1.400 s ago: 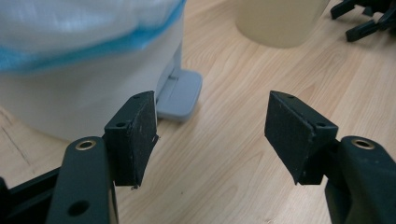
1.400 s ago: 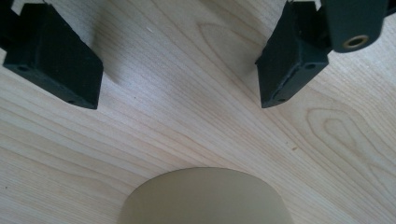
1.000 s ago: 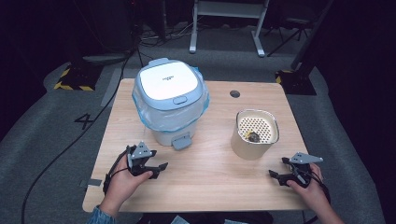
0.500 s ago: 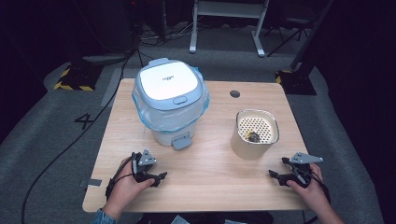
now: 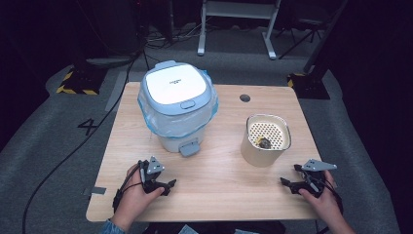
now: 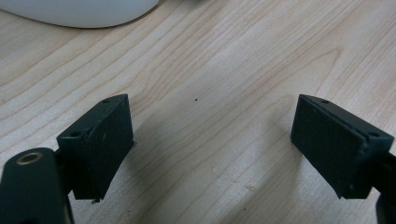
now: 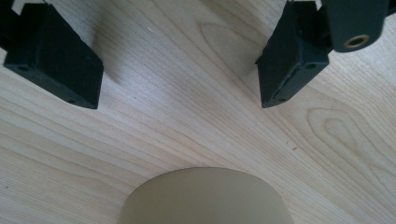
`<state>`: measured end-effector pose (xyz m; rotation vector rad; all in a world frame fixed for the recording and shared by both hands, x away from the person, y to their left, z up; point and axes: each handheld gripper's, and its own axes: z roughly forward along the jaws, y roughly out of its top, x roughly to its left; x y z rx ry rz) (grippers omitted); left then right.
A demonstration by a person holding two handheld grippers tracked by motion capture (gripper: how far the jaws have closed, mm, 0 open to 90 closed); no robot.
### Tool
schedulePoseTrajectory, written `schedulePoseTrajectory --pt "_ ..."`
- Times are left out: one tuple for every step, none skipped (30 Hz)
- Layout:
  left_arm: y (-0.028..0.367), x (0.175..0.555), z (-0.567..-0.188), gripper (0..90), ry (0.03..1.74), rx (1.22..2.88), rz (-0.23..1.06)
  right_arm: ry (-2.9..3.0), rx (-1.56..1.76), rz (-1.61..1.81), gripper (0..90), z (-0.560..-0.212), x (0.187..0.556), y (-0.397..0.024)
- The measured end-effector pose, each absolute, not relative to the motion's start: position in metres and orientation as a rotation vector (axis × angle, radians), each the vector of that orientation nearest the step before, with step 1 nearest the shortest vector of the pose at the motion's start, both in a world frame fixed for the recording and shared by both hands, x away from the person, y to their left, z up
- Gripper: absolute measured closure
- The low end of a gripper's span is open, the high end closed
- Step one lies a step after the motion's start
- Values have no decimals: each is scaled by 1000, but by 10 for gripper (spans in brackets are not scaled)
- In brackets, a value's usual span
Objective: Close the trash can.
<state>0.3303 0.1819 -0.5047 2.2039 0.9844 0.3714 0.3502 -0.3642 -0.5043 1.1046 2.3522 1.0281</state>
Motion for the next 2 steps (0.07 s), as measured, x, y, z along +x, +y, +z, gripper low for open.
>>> schedulePoseTrajectory --pt "182 330 -505 134 985 2204 371 2350 1106 1025 143 -504 350 -364" --pt "182 330 -505 134 984 2204 372 2347 1107 1023 139 -504 350 -364"
